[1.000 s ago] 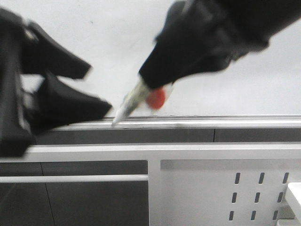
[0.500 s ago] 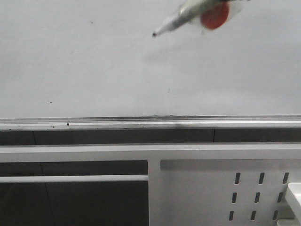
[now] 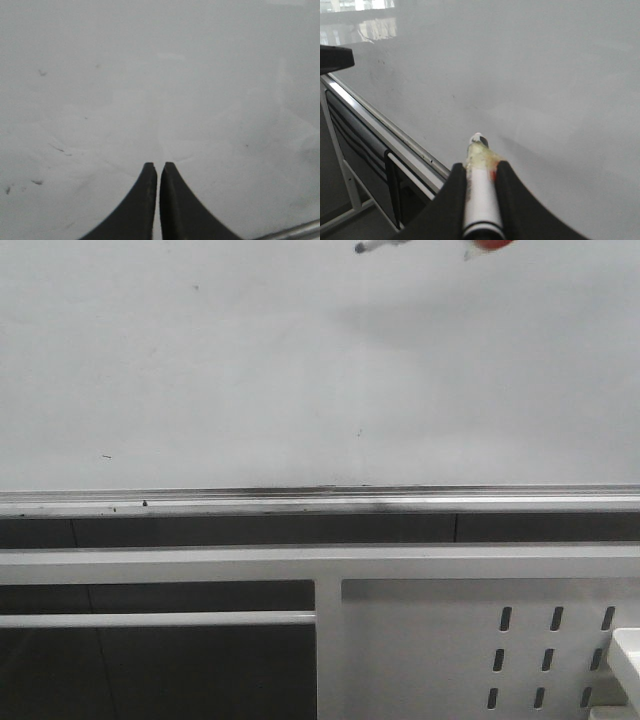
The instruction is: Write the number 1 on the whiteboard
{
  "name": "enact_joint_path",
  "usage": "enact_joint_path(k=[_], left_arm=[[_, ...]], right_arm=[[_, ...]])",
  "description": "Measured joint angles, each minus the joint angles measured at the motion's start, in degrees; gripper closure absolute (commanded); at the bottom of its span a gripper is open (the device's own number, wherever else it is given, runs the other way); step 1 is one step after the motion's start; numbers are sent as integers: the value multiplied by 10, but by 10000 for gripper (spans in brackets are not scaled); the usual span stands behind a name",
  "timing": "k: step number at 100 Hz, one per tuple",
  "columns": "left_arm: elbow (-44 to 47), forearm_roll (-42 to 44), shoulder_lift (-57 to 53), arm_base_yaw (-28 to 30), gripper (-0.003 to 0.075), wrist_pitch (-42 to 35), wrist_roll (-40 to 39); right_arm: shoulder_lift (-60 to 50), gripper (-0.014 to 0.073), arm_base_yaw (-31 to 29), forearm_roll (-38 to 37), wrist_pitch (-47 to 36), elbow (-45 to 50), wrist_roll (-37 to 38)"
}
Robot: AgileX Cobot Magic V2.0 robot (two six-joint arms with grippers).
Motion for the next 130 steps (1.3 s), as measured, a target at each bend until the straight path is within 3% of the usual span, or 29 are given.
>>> enact_joint_path(k=[95, 130], left_arm=[[1, -3, 47, 7, 740, -49, -1], [1, 2, 47, 7, 739, -51, -2]], right_arm=[[178, 663, -60, 1, 26, -74, 0], [238, 664, -49, 1, 48, -77, 0]])
